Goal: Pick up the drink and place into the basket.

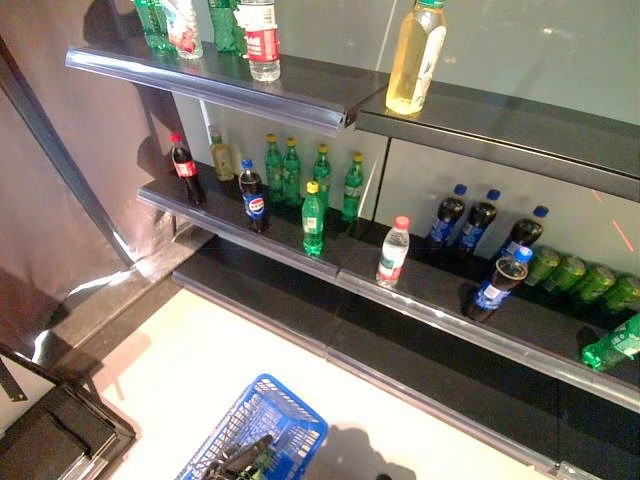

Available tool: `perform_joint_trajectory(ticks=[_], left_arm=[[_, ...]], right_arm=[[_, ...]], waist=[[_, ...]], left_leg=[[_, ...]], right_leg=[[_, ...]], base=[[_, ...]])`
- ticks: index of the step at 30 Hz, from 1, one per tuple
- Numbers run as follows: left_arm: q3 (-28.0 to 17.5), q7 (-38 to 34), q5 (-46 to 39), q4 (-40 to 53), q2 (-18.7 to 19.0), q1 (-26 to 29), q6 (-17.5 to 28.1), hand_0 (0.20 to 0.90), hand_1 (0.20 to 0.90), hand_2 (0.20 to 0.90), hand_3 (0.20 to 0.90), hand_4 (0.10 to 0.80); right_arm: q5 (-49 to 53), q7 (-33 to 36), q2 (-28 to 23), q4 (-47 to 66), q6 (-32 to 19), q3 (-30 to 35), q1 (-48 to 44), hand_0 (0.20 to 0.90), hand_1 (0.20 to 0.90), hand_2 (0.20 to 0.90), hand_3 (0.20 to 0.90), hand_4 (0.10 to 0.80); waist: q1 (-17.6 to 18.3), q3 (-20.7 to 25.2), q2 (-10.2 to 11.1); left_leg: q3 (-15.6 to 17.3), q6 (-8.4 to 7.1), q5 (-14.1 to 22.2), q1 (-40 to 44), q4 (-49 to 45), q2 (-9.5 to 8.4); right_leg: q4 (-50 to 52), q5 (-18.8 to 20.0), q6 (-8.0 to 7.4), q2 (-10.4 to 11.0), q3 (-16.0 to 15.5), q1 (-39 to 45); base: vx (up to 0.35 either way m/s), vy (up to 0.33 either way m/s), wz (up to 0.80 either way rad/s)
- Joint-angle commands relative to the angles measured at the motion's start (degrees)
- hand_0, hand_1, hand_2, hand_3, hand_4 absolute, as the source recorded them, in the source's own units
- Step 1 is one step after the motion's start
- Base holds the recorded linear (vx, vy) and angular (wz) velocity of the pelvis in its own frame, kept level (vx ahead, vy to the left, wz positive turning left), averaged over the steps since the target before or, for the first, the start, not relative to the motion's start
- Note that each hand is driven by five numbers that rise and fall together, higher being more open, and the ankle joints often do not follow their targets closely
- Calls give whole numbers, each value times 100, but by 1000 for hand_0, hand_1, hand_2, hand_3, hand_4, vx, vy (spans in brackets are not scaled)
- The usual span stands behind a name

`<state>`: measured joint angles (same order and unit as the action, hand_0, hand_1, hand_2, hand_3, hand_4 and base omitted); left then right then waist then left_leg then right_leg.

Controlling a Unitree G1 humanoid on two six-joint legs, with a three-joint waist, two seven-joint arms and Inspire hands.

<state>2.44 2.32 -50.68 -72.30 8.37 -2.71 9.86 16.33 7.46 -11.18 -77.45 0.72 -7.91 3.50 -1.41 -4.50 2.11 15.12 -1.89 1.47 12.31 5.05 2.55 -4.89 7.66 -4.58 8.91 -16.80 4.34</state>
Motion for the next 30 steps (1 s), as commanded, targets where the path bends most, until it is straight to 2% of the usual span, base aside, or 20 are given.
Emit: perform_joint_trajectory(ticks=[1, 4, 14, 30], left_arm=[[65, 265, 270, -42, -55, 202, 199, 300, 300, 300, 200, 100], [22, 305, 241, -22, -76, 192, 363, 300, 300, 300, 200, 100], [10, 355, 250, 86, -36, 141, 347, 300, 300, 300, 200, 100], [16, 189, 328, 83, -54, 103, 384, 300, 300, 300, 200, 100]], right_arm=[[33, 10, -87, -376, -26, -94, -380, 900, 900, 900, 900, 800], [-71, -11, -77, -398, -71, -87, -358, 900, 900, 900, 900, 800], [31, 37, -91, -406, -53, -86, -356, 900, 900, 900, 900, 800], [-183, -110, -116, -452, -146, -115, -257, 900, 900, 900, 900, 800]], waist=[[-125, -186, -315], [-124, -186, -314], [-162, -184, -339], [-156, -188, -300]], left_leg=[[-130, -77, 126, -152, -5, -38], [-118, -93, 123, -152, -5, -31], [-96, -100, 127, -132, -5, -15], [-124, -130, 113, -188, -5, 40]], right_leg=[[231, -496, -366, 171, -95, 338], [220, -497, -370, 181, -110, 358], [194, -525, -370, 203, -141, 420], [137, -538, -333, 123, -86, 420]], base=[[0, 0, 0], [0, 0, 0], [0, 0, 0], [4, -7, 0]])
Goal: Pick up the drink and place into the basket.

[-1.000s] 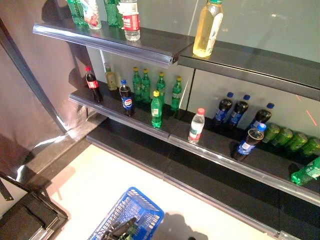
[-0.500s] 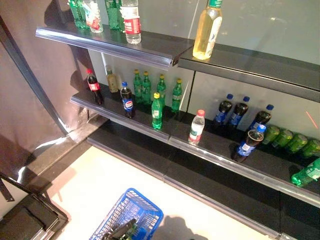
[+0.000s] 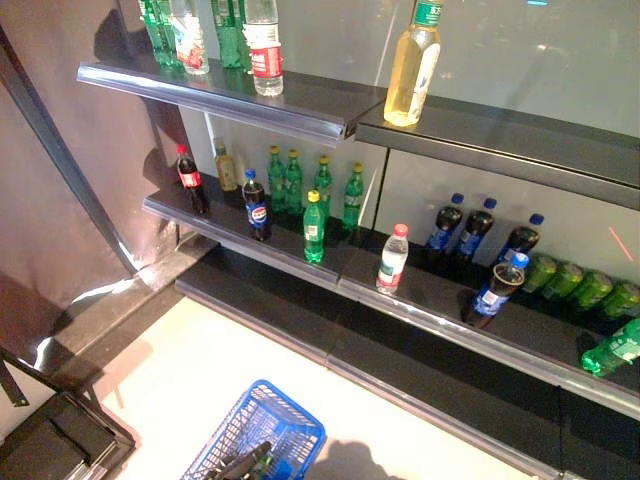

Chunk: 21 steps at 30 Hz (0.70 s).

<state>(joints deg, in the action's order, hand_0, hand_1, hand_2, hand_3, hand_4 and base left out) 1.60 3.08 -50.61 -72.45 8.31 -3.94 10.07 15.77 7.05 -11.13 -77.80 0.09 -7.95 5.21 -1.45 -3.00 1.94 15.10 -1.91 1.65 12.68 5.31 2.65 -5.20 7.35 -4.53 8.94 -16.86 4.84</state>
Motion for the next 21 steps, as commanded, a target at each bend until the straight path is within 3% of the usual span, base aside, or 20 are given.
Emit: perform_joint_trajectory(ticks=[1, 2, 5, 6, 7, 8, 9, 11, 13, 14, 15, 16, 18, 19, 20, 21], left_arm=[[90, 127, 318, 99, -47, 218, 376, 300, 300, 300, 200, 100], [76, 141, 304, 102, -45, 208, 404, 300, 300, 300, 200, 100], [10, 195, 256, 224, -66, 206, 626, 300, 300, 300, 200, 100], [39, 222, 126, 274, -86, 240, 660, 300, 300, 300, 200, 100], [96, 250, -82, 373, -140, 288, 624, 300, 300, 300, 200, 100], [105, 238, -154, 392, -150, 296, 594, 300, 300, 300, 200, 100], [52, 296, -443, 335, -209, 243, 587, 300, 300, 300, 200, 100], [-13, 307, -611, 254, -231, 201, 596, 300, 300, 300, 200, 100], [-237, 247, -537, 174, -225, 205, 522, 300, 300, 300, 200, 100], [-383, 225, -366, 143, -239, 250, 477, 300, 300, 300, 200, 100], [-397, 223, -304, 142, -240, 271, 455, 300, 300, 300, 200, 100], [-378, 243, -40, 158, -241, 346, 404, 300, 300, 300, 200, 100], [-114, 199, 209, 247, -219, 438, 472, 300, 300, 300, 200, 100], [-1, 135, 212, 280, -204, 450, 509, 300, 300, 300, 200, 100], [150, 112, 117, 325, -140, 429, 571, 300, 300, 300, 200, 100], [161, 115, 105, 328, -133, 424, 573, 300, 300, 300, 200, 100]], right_arm=[[-146, -70, -122, -422, -80, -109, -426, 900, 900, 900, 900, 800], [-189, -65, -123, -428, -79, -106, -423, 900, 900, 900, 900, 800], [-465, -213, -152, -367, 19, -182, -419, 900, 900, 900, 900, 800], [-373, -185, -187, -310, 14, -216, -445, 900, 900, 900, 900, 800], [0, -53, -288, -186, 113, -271, -554, 900, 900, 900, 900, 800], [93, -35, -308, -163, 157, -281, -580, 900, 900, 900, 900, 800], [367, -37, -435, -200, 201, -149, -759, 900, 900, 900, 900, 800], [307, -47, -469, -236, 135, -43, -797, 900, 900, 900, 900, 800], [316, 9, -425, -304, -8, 102, -778, 900, 900, 900, 900, 800], [453, 49, -385, -298, 38, 180, -762, 900, 900, 900, 900, 800], [483, 69, -379, -295, 57, 212, -753, 900, 900, 900, 900, 800], [430, 165, -381, -297, -60, 310, -699, 900, 900, 900, 900, 800], [285, 285, -418, -202, -295, 434, -544, 900, 900, 900, 900, 800], [282, 289, -421, -168, -371, 455, -471, 900, 900, 900, 900, 800], [240, 217, -395, -122, -467, 467, -358, 900, 900, 900, 900, 800], [236, 211, -392, -118, -477, 467, -349, 900, 900, 900, 900, 800]], waist=[[-153, -342, -285], [-155, -348, -286], [-209, -549, -159], [-265, -672, -113], [-383, -860, -117], [-403, -885, -124], [-448, -924, -131], [-434, -916, -134], [-389, -875, -125], [-346, -895, -114], [-329, -904, -106], [-298, -931, -91], [-266, -959, -74], [-230, -951, -80], [-120, -930, -104], [-117, -921, -102]], left_leg=[[-109, -131, 90, -214, -31, 33], [-91, -134, 86, -203, -36, 37], [-15, -186, 405, -787, -1496, 17], [-173, -249, 427, -1229, -2148, 23], [-583, -359, 253, -1757, -2697, 8], [-642, -372, 223, -1811, -2732, 1], [-695, -390, 125, -1685, -2291, 252], [-636, -422, -14, -1525, -2002, 469], [-456, -523, -236, -1337, -1656, 1019], [-357, -524, -81, -1186, -1543, 1028], [-336, -517, -3, -1132, -1505, 995], [-323, -487, 178, -1127, -1557, 867], [-314, -359, 410, -1327, -1923, 647], [-341, -280, 483, -1376, -2008, 544], [-477, -119, 561, -1396, -2027, 297], [-483, -106, 569, -1405, -2030, 274]], right_leg=[[182, -515, -335, 119, -83, 369], [202, -526, -330, 118, -88, 367], [474, -634, -202, 225, -66, 237], [546, -627, -149, 274, -53, 157], [577, -569, -91, 310, -18, 35], [579, -556, -85, 314, -10, 13], [509, -451, -133, 410, 38, -84], [458, -408, -163, 475, 52, -112], [530, -329, -308, 743, 33, -285], [706, -228, -497, 973, 82, -443], [794, -170, -573, 1103, 111, -527], [1042, -8, -682, 1452, 136, -626], [1362, -75, -596, 1710, 160, -475], [1554, -159, -520, 1702, 246, -468], [2089, -179, -404, 1543, 595, -678], [2145, -183, -398, 1534, 637, -720]], base=[[36, -26, 0], [39, -48, 0], [-42, -55, 2], [-271, 95, 23], [-257, 174, 34], [-235, 461, 42], [-70, 402, 24], [18, 449, -32], [74, 545, -44], [74, 539, -22], [201, 690, -12], [194, 620, 1], [235, 667, 65], [275, 677, 109], [191, 448, 107], [245, 532, 93]])
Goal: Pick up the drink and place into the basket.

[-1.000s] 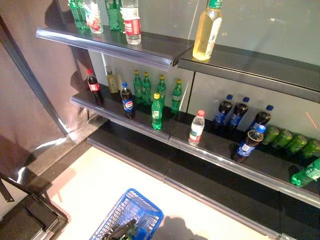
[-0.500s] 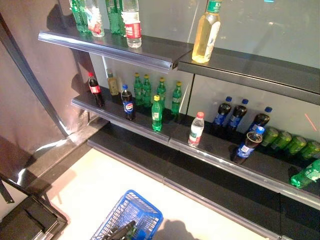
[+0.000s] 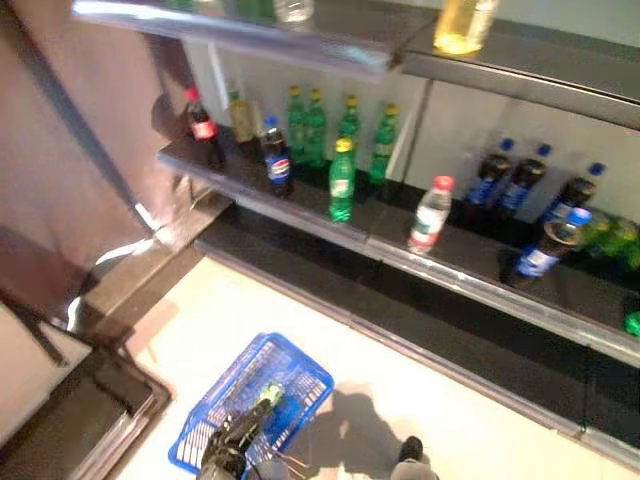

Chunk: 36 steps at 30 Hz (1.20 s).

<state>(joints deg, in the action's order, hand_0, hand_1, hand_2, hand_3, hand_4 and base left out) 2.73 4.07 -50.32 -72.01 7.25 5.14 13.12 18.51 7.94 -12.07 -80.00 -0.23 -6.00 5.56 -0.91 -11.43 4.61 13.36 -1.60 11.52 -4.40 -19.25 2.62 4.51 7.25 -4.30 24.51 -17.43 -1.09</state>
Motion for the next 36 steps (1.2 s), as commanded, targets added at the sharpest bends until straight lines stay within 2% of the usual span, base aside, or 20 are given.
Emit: perform_joint_trajectory(ticks=[1, 2, 4, 6, 10, 11, 14, 15, 17, 19, 20, 22, 23, 24, 25, 27, 28, 29, 31, 36], left_arm=[[182, 43, 100, 332, 123, -448, 178, 300, 300, 300, 200, 100], [261, 103, 136, 286, 201, -405, 149, 300, 300, 300, 200, 100], [203, 133, 52, 217, 242, -380, 165, 300, 300, 300, 200, 100], [84, 121, -121, 207, 282, -390, 131, 300, 300, 300, 200, 100], [-80, 324, -117, 168, 254, -514, 157, 300, 300, 300, 200, 100], [-76, 369, -76, 166, 226, -536, 170, 300, 300, 300, 200, 100], [-49, 508, 117, 103, 160, -522, 194, 300, 300, 300, 200, 100], [-59, 578, 137, 107, 111, -547, 208, 300, 300, 300, 200, 100], [-70, 691, 188, 161, -1, -623, 322, 300, 300, 300, 200, 100], [23, 659, 60, 245, -105, -728, 523, 300, 300, 300, 200, 100], [9, 588, -1, 328, -105, -738, 508, 300, 300, 300, 200, 100], [12, 584, 1, 333, -101, -731, 507, 300, 300, 300, 200, 100], [25, 469, -36, 459, -34, -718, 436, 300, 300, 300, 200, 100], [25, 469, -36, 459, -34, -718, 436, 300, 300, 300, 200, 100], [-35, 301, -17, 431, 49, -694, 370, 300, 300, 300, 200, 100], [-185, 272, -2, 342, 58, -790, 353, 300, 300, 300, 200, 100], [-276, 232, 89, 298, 8, -837, 349, 300, 300, 300, 200, 100], [-367, 139, 239, 245, -44, -851, 279, 300, 300, 300, 200, 100], [-353, 111, 307, 175, -32, -828, 208, 300, 300, 300, 200, 100], [-273, 31, 198, 721, 481, -730, -45, 300, 300, 300, 200, 100]], right_arm=[[213, 72, -253, 79, -618, 179, -320, 900, 900, 900, 900, 800], [451, 110, -252, 51, -777, 139, -338, 900, 900, 900, 900, 800], [455, 55, -304, 47, -870, 141, -462, 900, 900, 900, 900, 800], [236, -8, -355, 70, -769, 65, -614, 900, 900, 900, 900, 800], [504, -25, -316, 110, -413, -8, -591, 900, 900, 900, 900, 800], [494, -32, -303, 104, -399, 7, -541, 900, 900, 900, 900, 800], [586, 39, -264, 70, -299, 82, -422, 900, 900, 900, 900, 800], [558, 95, -256, 94, -198, 106, -363, 900, 900, 900, 900, 800], [273, 186, -278, 203, -207, 77, -263, 900, 900, 900, 900, 800], [-156, 316, -316, 337, -356, -33, -204, 900, 900, 900, 900, 800], [-215, 351, -314, 415, -369, -107, -220, 900, 900, 900, 900, 800], [-214, 351, -309, 419, -367, -100, -225, 900, 900, 900, 900, 800], [-19, 332, -323, 473, -367, -166, -311, 900, 900, 900, 900, 800], [-19, 332, -323, 473, -367, -166, -311, 900, 900, 900, 900, 800], [245, 227, -348, 409, -536, -261, -682, 900, 900, 900, 900, 800], [214, 133, -326, 375, -716, -318, -743, 900, 900, 900, 900, 800], [123, 55, -303, 420, -800, -311, -733, 900, 900, 900, 900, 800], [11, -47, -266, 542, -945, -394, -772, 900, 900, 900, 900, 800], [-91, -175, -234, 727, -970, -506, -789, 900, 900, 900, 900, 800], [-711, -508, -322, 2132, -963, -1202, -398, 900, 900, 900, 900, 800]], waist=[[18, -71, -437], [102, -62, -437], [151, -37, -408], [135, -66, -348], [65, -74, -308], [65, -48, -308], [176, 76, -316], [235, 138, -362], [231, 176, -358], [158, 134, -332], [105, 91, -288], [123, 106, -218], [34, 27, -136], [34, 27, -136], [-241, -137, -4], [-394, -170, -103], [-448, -199, -108], [-481, -169, -119], [-416, -146, -174], [-249, -228, -205]], left_leg=[[-546, 9, -408, 354, 579, 48], [-561, 63, -394, 372, 618, -68], [-420, 98, -333, 481, 718, -254], [-175, 129, -227, 724, 856, -424], [-201, 195, 99, 1276, 1040, -714], [-242, 223, 184, 1339, 1015, -765], [-361, 279, 444, 1364, 562, -855], [-321, 122, 251, 1378, 209, -783], [-168, -351, -512, 1069, -1352, -591], [-271, -574, -955, 296, -2672, -497], [-270, -502, -909, -145, -2857, -347], [-218, -433, -1016, -220, -2829, -410], [-262, -265, -905, -620, -2646, -136], [-262, -265, -905, -620, -2646, -136], [-871, -102, -943, -455, -54, 119], [-1491, -302, -1580, -419, 1453, 319], [-1641, -328, -1693, -572, 1471, 347], [-1711, -277, -1599, -508, 1435, 241], [-1611, -276, -1484, -333, 1430, 221], [-1386, -160, -974, -116, 982, -68]], right_leg=[[1606, -660, -306, -756, 1148, -414], [1617, -851, -265, -1151, 1150, -495], [1458, -842, -258, -1510, 903, -613], [1167, -666, -289, -1715, 392, -764], [743, -142, -429, -1927, -354, -1041], [704, -136, -391, -1941, -454, -1074], [607, -401, -88, -2102, -216, -961], [672, -615, 60, -2204, -234, -864], [399, -750, 298, -2206, -373, -452], [172, -774, 452, -2238, -231, -136], [165, -810, 455, -2207, -110, -29], [144, -734, 479, -2117, -152, -91], [167, -797, 475, -2078, 74, 22], [167, -797, 475, -2078, 74, 22], [-110, -817, 262, -2102, 933, 286], [-157, -908, 203, -2265, 1292, 407], [-141, -956, 187, -2272, 1430, 496], [-136, -1007, 71, -2143, 1503, 529], [3, -1058, 22, -2031, 1433, 450], [192, -864, -341, -1513, 1344, 224]], base=[[224, 381, 71], [255, 404, 68], [236, 243, 65], [361, 208, 14], [420, 141, -18], [391, 108, 1], [317, 76, 29], [371, 77, 37], [336, 32, 37], [295, 43, 25], [125, 52, -25], [18, 28, -37], [70, 26, -32], [419, 300, -43], [472, 376, -19], [412, 355, -112], [247, 337, -178], [278, 436, -174], [228, 366, -143], [106, 245, -88]])
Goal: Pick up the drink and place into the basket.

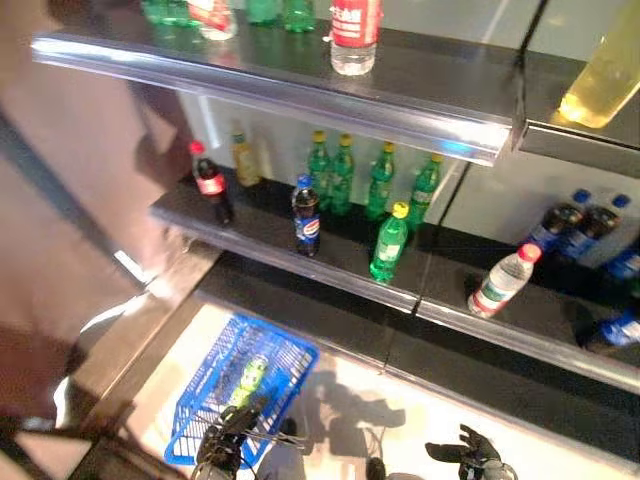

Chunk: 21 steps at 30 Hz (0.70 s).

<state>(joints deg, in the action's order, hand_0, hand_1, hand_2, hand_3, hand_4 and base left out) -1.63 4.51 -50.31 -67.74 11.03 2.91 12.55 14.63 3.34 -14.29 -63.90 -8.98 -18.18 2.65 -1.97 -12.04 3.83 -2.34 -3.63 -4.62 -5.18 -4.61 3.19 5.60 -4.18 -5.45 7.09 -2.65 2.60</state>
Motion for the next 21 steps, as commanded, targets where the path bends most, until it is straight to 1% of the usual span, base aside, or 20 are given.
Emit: perform_joint_trajectory(ticks=[1, 2, 3, 4, 5, 6, 7, 8, 9, 10, 12, 14, 15, 16, 17, 18, 20, 21], left_arm=[[187, -61, 99, 415, 209, -490, 3, 300, 300, 300, 200, 100], [188, -64, 60, 462, 254, -481, 17, 300, 300, 300, 200, 100], [154, -83, -29, 544, 287, -478, 42, 300, 300, 300, 200, 100], [106, -96, -166, 670, 320, -471, 77, 300, 300, 300, 200, 100], [55, -135, -320, 833, 332, -449, 114, 300, 300, 300, 200, 100], [59, -146, -440, 920, 344, -407, 139, 300, 300, 300, 200, 100], [87, -155, -493, 953, 359, -357, 141, 300, 300, 300, 200, 100], [92, -155, -498, 957, 362, -346, 140, 300, 300, 300, 200, 100], [155, -208, -529, 996, 355, -253, 163, 300, 300, 300, 200, 100], [224, -308, -612, 1038, 372, -128, 161, 300, 300, 300, 200, 100], [257, -446, -714, 1045, 385, 47, 162, 300, 300, 300, 200, 100], [193, -500, -817, 1053, 329, 4, 201, 300, 300, 300, 200, 100], [134, -545, -817, 1186, 253, -141, 153, 300, 300, 300, 200, 100], [126, -574, -765, 1226, 220, -196, 129, 300, 300, 300, 200, 100], [115, -567, -749, 1193, 183, -258, 111, 300, 300, 300, 200, 100], [81, -580, -749, 1141, 124, -296, 43, 300, 300, 300, 200, 100], [65, -566, -695, 1125, 98, -314, -20, 300, 300, 300, 200, 100], [69, -629, -710, 1090, 60, -375, -106, 300, 300, 300, 200, 100]], right_arm=[[-278, -2, -129, 829, 47, -117, -81, 900, 900, 900, 900, 800], [-240, 9, -137, 947, 108, -172, -77, 900, 900, 900, 900, 800], [-223, 17, -138, 1086, 185, -242, -97, 900, 900, 900, 900, 800], [-207, 44, -136, 1232, 240, -317, -136, 900, 900, 900, 900, 800], [-221, 67, -128, 1377, 276, -402, -198, 900, 900, 900, 900, 800], [-240, 84, -114, 1431, 256, -452, -238, 900, 900, 900, 900, 800], [-228, 105, -102, 1464, 251, -481, -259, 900, 900, 900, 900, 800], [-225, 106, -101, 1469, 252, -486, -263, 900, 900, 900, 900, 800], [-197, 177, -95, 1517, 200, -578, -325, 900, 900, 900, 900, 800], [-94, 191, -108, 1521, 122, -688, -461, 900, 900, 900, 900, 800], [40, 150, -130, 1670, 74, -846, -677, 900, 900, 900, 900, 800], [10, 77, -177, 2000, 248, -916, -719, 900, 900, 900, 900, 800], [-42, -46, -292, 2466, 370, -1004, -686, 900, 900, 900, 900, 800], [6, -93, -341, 2619, 397, -1029, -652, 900, 900, 900, 900, 800], [35, -109, -396, 2828, 549, -1022, -570, 900, 900, 900, 900, 800], [-21, -83, -440, 2992, 633, -989, -461, 900, 900, 900, 900, 800], [-77, -62, -471, 3070, 649, -977, -409, 900, 900, 900, 900, 800], [-85, -88, -603, 3241, 660, -946, -303, 900, 900, 900, 900, 800]], waist=[[-154, -180, -127], [-167, -193, -128], [-212, -203, -124], [-286, -225, -129], [-362, -241, -149], [-396, -253, -159], [-407, -237, -147], [-408, -219, -143], [-456, -199, -98], [-522, -172, -28], [-621, -188, 124], [-671, -198, 181], [-693, -209, 190], [-693, -214, 184], [-660, -198, 169], [-606, -170, 157], [-575, -155, 150], [-510, -145, 197]], left_leg=[[273, 59, 691, -14, -518, -127], [330, 62, 713, 7, -536, -112], [443, 69, 738, 22, -569, -69], [598, 73, 758, 32, -612, 2], [739, 92, 774, -3, -655, 95], [773, 137, 815, -68, -720, 127], [736, 182, 837, -173, -787, 114], [725, 190, 832, -209, -795, 111], [625, 229, 828, -411, -907, 73], [522, 184, 750, -639, -951, 88], [360, -13, 594, -947, -981, 231], [295, -188, 372, -976, -812, 426], [332, -324, 40, -885, -372, 691], [373, -369, -96, -831, -167, 783], [560, -414, -243, -758, 68, 877], [844, -434, -324, -706, 172, 947], [994, -442, -346, -678, 195, 975], [1130, -444, -181, -721, -199, 953]], right_leg=[[119, 330, -306, 350, -268, -232], [165, 343, -342, 411, -365, -277], [191, 381, -382, 518, -564, -283], [260, 410, -416, 651, -824, -285], [385, 384, -427, 773, -1006, -297], [579, 338, -418, 814, -961, -323], [706, 321, -400, 795, -877, -341], [719, 326, -396, 786, -864, -356], [787, 265, -352, 719, -749, -301], [631, 180, -313, 638, -700, -221], [244, 96, -300, 462, -734, -54], [98, 35, -252, 317, -827, 79], [50, -44, -157, 136, -947, 145], [5, -53, -121, 82, -1000, 178], [-68, -53, -70, 21, -1078, 232], [-123, -59, -30, -5, -1191, 293], [-152, -62, -15, -8, -1254, 320], [-183, -33, 14, 55, -1355, 345]], base=[[-5, 110, -26], [-36, 74, -32], [-82, 31, -42], [-162, 2, -58], [-239, -29, -89], [-242, -72, -85], [-168, -73, -76], [-184, -161, -39], [-275, -300, -26], [-368, -461, -1], [-276, -503, 18], [-158, -447, 13], [-167, -433, 12], [-147, -379, 30], [-78, -190, 46], [-45, -117, 51], [-59, -42, 46], [-105, 25, 44]])
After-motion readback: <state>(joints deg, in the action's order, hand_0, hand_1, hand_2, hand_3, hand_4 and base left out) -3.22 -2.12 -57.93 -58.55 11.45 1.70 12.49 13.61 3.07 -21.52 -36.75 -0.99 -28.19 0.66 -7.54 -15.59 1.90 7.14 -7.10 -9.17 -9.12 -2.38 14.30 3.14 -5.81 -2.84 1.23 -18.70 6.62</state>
